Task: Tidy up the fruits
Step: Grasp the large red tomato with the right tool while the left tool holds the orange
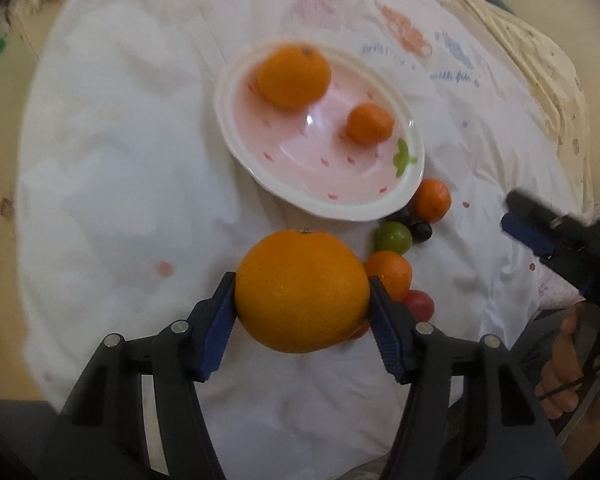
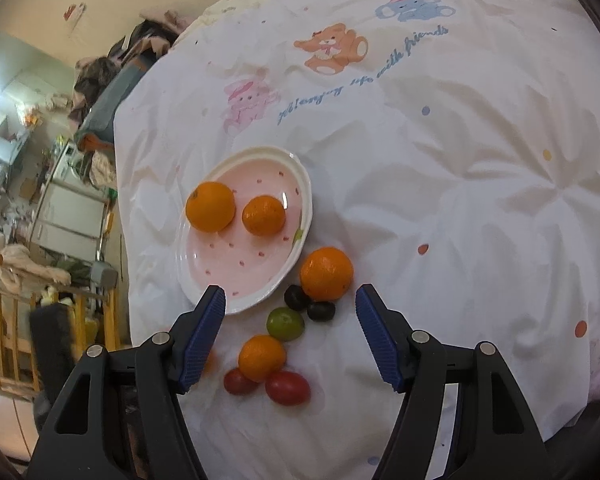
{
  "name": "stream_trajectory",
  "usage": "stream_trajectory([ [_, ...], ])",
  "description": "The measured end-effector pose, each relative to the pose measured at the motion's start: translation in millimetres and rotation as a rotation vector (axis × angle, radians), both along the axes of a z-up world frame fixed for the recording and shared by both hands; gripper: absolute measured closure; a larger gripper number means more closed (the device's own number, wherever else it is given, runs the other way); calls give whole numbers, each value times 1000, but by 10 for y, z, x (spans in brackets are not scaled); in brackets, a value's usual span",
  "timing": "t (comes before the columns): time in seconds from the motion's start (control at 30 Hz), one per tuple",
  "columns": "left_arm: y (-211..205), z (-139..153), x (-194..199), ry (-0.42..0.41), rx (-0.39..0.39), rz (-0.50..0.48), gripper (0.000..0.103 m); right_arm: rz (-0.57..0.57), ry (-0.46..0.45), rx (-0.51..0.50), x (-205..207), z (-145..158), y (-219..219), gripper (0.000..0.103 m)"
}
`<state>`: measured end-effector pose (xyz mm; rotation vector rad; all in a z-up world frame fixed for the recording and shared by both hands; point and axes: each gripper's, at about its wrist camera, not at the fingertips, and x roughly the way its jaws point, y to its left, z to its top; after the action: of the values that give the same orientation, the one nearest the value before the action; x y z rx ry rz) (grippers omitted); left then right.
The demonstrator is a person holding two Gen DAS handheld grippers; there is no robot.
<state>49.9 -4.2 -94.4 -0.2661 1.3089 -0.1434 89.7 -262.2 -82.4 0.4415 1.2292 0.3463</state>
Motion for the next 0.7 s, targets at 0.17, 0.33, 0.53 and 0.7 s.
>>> stream_trajectory([
  [0.17, 88, 262, -145, -99, 61, 34, 44, 150, 102, -72, -104, -233, 259, 34],
  [0.33, 138, 333, -261, -136, 89, 47, 44, 278, 182, -102, -199, -433, 466, 46],
  [0.53, 197, 326, -272, -136, 103, 76, 44, 375, 171, -156, -271, -480, 670, 50],
  [0.7, 229, 288, -241, -124, 83, 88, 45, 429, 156, -226, -319, -513, 790, 60],
])
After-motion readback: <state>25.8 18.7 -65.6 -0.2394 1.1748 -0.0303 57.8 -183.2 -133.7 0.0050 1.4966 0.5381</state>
